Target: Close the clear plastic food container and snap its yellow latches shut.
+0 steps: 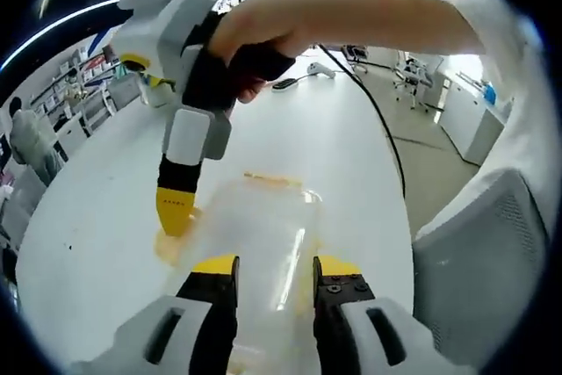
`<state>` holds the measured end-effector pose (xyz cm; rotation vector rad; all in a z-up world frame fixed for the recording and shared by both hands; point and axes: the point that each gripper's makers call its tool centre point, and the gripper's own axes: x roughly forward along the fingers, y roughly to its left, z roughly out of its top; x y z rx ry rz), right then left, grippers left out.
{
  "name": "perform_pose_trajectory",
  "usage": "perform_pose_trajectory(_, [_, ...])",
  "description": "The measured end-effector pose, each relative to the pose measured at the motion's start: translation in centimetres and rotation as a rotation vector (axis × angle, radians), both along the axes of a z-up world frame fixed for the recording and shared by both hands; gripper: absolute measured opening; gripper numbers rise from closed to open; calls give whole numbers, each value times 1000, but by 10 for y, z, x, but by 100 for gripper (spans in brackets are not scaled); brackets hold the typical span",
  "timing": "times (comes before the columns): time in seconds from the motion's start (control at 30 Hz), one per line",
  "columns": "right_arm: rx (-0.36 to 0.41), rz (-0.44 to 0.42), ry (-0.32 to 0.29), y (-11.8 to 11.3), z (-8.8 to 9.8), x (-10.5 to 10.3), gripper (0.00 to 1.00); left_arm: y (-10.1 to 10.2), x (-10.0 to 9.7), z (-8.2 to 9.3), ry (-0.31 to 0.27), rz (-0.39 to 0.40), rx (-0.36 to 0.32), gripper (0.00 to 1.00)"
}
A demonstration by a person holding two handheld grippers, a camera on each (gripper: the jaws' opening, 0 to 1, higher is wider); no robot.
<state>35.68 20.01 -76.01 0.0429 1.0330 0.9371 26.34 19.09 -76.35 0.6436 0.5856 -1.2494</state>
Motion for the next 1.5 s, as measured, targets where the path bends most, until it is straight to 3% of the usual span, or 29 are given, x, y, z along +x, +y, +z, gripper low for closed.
perform_pose_trajectory(0.1, [-37, -2, -8, -6, -6, 3, 3, 0, -3, -4, -14, -25, 16, 35])
perform_pose_trajectory(0.27, [-46, -12, 30, -9, -13, 4, 8, -1, -3, -4, -34, -39, 17, 36])
perform_pose_trajectory(0.47, [-50, 9, 21, -10, -12, 8, 8, -2, -4, -7, -88, -72, 48, 37])
perform_pose_trajectory(0.67, [10, 174, -49, 8, 5, 0, 18, -1, -4, -10, -179, -105, 96, 37])
perform_pose_trajectory(0.77, [-8, 222, -43, 11, 0, -8, 28, -1, -4, -12, -247, -136, 135, 37])
perform_pose_trajectory(0.9, [-61, 275, -40, 11, -12, -13, 25, -1, -4, -14, -289, -141, 152, 36])
perform_pose_trajectory(1.23, [-56, 286, -15, 15, -16, -13, 25, -2, 1, -14, -297, -86, 107, 33])
perform_pose_trajectory(1.5, [-50, 291, -22, 15, -17, -14, 25, -4, -4, -14, -318, -74, 167, 26])
